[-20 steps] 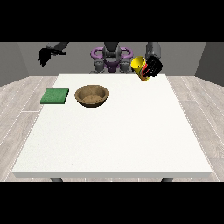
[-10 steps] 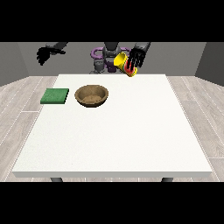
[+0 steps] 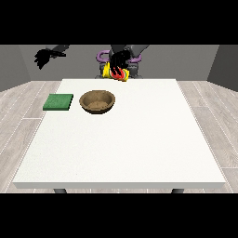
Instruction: Pick the cup and pour the ball into the bowl, then pick the bowl and place it on the pad
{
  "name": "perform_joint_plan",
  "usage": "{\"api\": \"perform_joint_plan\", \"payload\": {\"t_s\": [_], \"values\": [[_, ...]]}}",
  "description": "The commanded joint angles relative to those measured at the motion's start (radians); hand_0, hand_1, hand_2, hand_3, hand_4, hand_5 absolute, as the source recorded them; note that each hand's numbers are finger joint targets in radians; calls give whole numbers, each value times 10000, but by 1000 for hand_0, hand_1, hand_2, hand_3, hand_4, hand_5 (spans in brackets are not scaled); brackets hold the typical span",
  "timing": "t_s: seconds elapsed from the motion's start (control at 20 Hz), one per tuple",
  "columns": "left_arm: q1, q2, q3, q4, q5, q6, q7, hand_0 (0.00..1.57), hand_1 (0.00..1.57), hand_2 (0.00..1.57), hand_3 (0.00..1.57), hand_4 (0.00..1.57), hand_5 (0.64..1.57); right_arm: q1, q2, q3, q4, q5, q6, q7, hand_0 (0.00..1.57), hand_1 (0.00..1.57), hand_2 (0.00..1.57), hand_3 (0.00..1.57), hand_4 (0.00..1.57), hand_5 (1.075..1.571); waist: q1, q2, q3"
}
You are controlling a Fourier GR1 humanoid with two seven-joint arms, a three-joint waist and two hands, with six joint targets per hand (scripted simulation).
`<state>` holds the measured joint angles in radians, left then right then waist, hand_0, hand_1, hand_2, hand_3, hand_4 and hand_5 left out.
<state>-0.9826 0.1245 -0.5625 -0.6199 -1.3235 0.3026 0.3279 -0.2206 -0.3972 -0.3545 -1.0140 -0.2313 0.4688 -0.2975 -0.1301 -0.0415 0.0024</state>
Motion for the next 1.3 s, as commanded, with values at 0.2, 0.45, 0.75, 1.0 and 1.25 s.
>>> {"api": "perform_joint_plan", "payload": {"t_s": [0.2,0.45,0.75,1.0,1.25], "values": [[-674,-546,-2262,857,-2783,-2058,697,1498,1498,1571,1571,1491,1236,-297,42,96,144,-87,186,114,0,0,0,0,0,1571,-182,-203,-11],[-533,-784,-2609,643,-3517,-2637,342,1449,1449,1571,1571,1529,1137,-22,138,134,151,112,-88,21,0,0,0,0,0,1571,35,-345,-22],[-431,-460,-1536,-104,-3255,-2081,38,1449,1449,1571,1571,1535,1136,143,378,203,235,222,-398,72,0,0,0,0,0,1569,502,-199,-24],[697,-730,2238,-1533,760,261,793,1296,1296,1571,1571,1571,1156,298,289,-220,265,-123,-558,259,0,0,0,0,0,1568,1382,-139,-130],[2240,-1229,3962,-2979,4216,2002,-152,558,558,0,0,891,1502,-415,638,-215,30,-207,-1139,455,0,0,0,0,364,1568,1815,910,-275]]}}
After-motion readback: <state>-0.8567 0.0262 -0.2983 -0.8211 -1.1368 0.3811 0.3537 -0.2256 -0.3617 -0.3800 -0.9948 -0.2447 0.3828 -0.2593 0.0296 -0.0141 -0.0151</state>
